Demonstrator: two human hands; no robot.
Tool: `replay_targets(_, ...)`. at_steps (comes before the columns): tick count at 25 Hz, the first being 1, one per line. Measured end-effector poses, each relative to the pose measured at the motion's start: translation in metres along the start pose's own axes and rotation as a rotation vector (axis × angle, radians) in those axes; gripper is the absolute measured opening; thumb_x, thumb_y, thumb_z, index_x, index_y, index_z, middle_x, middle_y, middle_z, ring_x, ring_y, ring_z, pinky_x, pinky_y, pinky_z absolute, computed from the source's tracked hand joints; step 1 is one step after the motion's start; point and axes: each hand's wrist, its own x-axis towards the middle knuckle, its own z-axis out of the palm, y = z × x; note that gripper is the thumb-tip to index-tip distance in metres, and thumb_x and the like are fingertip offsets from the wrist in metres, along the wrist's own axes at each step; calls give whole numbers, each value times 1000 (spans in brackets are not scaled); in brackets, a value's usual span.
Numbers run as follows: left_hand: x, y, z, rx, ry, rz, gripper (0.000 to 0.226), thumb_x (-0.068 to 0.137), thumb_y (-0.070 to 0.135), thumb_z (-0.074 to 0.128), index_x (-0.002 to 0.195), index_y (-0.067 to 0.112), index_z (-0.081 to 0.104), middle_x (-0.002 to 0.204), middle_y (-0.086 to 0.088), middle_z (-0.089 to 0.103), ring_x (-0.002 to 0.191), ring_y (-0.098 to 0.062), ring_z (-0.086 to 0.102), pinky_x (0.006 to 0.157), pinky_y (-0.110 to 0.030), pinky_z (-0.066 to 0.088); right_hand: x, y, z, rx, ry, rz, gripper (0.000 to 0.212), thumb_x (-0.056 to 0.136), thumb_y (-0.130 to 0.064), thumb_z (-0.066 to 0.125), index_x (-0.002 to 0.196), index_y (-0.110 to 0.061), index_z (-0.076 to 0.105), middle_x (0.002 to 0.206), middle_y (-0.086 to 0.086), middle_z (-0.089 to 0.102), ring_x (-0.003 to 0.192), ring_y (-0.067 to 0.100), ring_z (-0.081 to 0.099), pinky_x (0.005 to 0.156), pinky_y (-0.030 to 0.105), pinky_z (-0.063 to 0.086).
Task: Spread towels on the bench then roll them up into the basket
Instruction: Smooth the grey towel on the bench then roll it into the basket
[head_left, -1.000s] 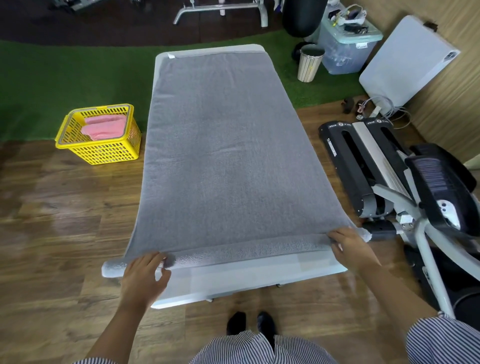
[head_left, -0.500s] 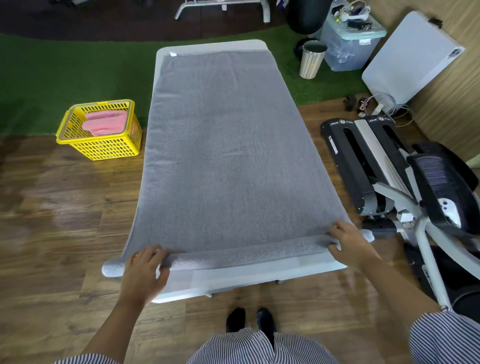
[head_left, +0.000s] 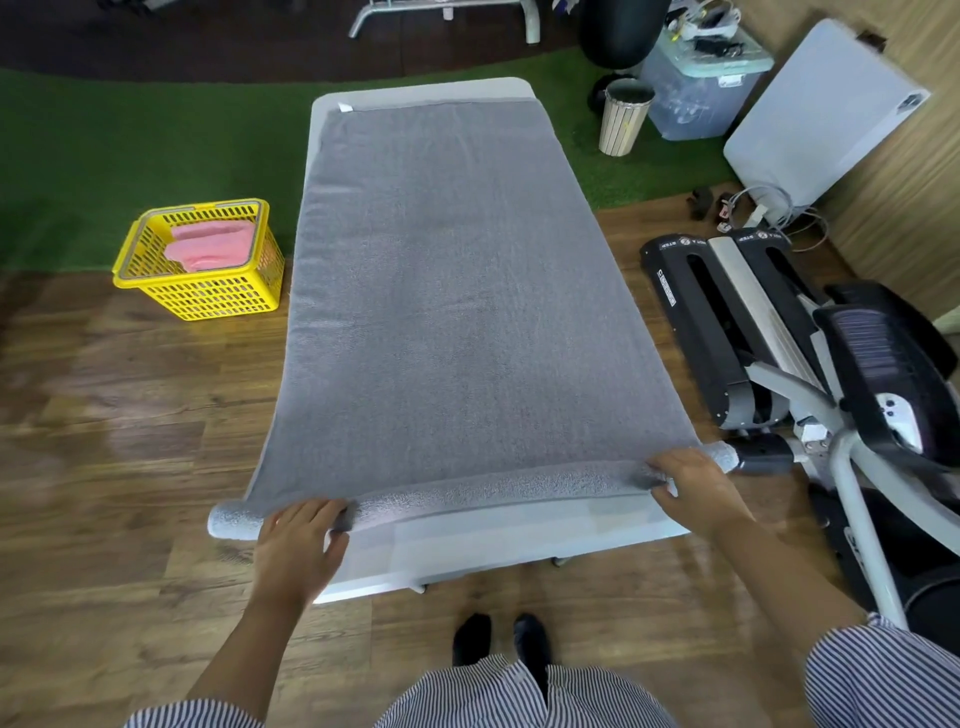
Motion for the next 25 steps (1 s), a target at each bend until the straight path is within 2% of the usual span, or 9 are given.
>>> replay_targets(2,0,3,-5,-3,-1,-17,37,72,33,39,84,19,72,75,5,69,68,-24,68,67,-41,50,2,0,-3,-1,-52,28,16,79,-13,58,93,-10,67,88,4,66,90,28,58,82,33,43)
replay_targets(4,2,4,-7,-10,11,-21,36,72,33,38,80,21,71,71,7,68,66,-25,67,66,-40,50,5,0,-5,-8,-76,38,16,79,-15,56,91,-11,66,88,3,65,90,27,57,80,32,43)
replay_targets(7,8,2,-7,-9,44,18,39,73,31,39,93,16,69,90,1,69,79,-25,65,70,-42,50,9,-1,-5,19,9,-2,27,78,-7,59,104,-10,62,103,3,59,95,29,53,82,37,44)
replay_targets(9,10,1,-4,-12,65,6,39,75,30,40,96,14,68,96,-1,68,87,-25,63,75,-44,49,10,-3,-1,45,98,-61,23,77,1,61,99,-6,63,99,6,59,88,32,55,76,40,47)
replay_targets(13,9,-2,5,-72,44,-13,41,72,28,44,100,10,69,98,-2,69,90,-25,63,88,-46,47,4,0,1,67,105,-84,28,75,-1,66,104,-2,67,97,8,64,90,29,58,93,42,45)
replay_targets(15,11,-2,5,-100,9,-11,41,65,16,52,102,8,68,98,-4,69,91,-29,63,92,-51,46,2,3,2,23,48,-118,39,70,-1,68,108,-4,64,100,7,62,91,28,57,90,41,47)
replay_targets(17,15,0,4,-135,-7,10,40,60,6,55,98,7,68,94,-6,69,85,-33,65,84,-51,50,4,4,2,10,27,-110,38,70,1,67,107,-6,65,98,6,63,89,28,58,81,37,50)
replay_targets(20,12,7,-1,-214,-25,25,31,68,9,56,97,11,68,91,0,69,81,-25,64,65,-28,46,11,5,-3,11,9,-14,27,76,-4,62,102,-8,68,93,6,66,86,28,59,78,36,50)
replay_targets(25,4,-2,0,-323,-72,-71,39,78,28,49,113,15,60,107,2,61,96,-20,58,74,-31,45,15,12,5,-82,71,-31,24,75,-2,59,95,-10,69,85,5,64,88,29,57,97,44,41)
